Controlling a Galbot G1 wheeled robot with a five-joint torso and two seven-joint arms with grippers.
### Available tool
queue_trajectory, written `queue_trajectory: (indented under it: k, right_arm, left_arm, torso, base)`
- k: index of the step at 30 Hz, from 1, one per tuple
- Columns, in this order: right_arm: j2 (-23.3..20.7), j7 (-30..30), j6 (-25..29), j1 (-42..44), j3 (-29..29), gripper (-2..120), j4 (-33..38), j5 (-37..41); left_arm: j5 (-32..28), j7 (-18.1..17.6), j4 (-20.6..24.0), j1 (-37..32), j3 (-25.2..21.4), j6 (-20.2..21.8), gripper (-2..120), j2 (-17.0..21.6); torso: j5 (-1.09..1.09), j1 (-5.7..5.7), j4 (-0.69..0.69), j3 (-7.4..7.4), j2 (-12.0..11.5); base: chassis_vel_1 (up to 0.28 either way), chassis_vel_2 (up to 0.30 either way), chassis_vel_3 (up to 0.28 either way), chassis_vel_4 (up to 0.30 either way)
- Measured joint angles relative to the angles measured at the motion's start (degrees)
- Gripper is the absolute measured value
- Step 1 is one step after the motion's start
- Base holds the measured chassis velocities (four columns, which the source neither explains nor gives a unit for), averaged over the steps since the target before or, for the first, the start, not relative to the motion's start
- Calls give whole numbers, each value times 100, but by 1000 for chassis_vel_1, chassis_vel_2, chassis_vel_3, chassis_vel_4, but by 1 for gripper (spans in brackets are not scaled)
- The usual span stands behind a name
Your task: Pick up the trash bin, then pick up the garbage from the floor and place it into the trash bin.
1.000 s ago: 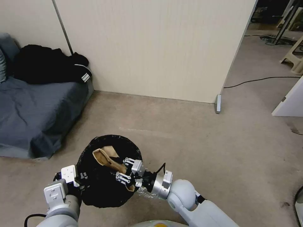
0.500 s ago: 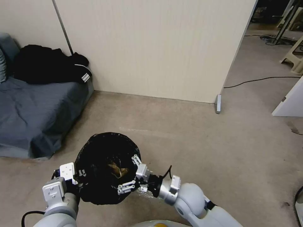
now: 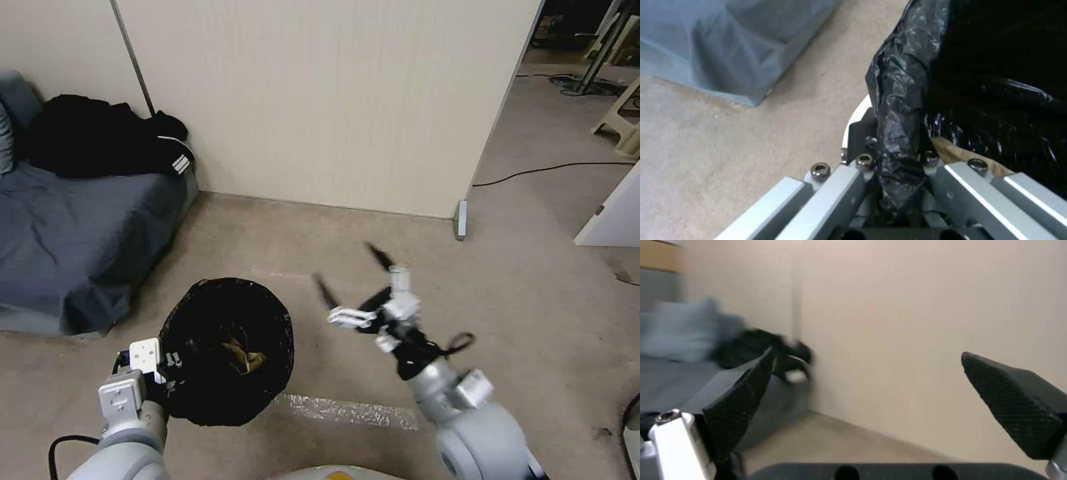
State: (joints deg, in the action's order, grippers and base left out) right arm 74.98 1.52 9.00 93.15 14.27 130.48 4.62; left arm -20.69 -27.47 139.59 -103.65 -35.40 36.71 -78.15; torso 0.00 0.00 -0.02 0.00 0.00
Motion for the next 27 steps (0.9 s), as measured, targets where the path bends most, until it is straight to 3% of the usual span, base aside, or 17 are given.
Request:
queue_trajectory:
  k: [3,15,27]
  right_arm:
    - [316,-355,-15,361,71,100,-124,-291]
    - [785,-428,414,372,75,100,-816,-383]
    - [735,-292,570,277,46,100,-980,-333]
  left_arm:
    - [-58,7,-28,73,36,-1,1,59]
    - [-225,-3,3,88,24,65,1,179]
    - [-221,-26,60,20,1,82,1,115]
  torso:
    - [0,0,2,0,0]
    - [0,0,2,0,0]
    - [0,0,3,0,0]
  base:
    - [0,0,0,0]
    - [0,0,0,0]
    - [73,77,56,66]
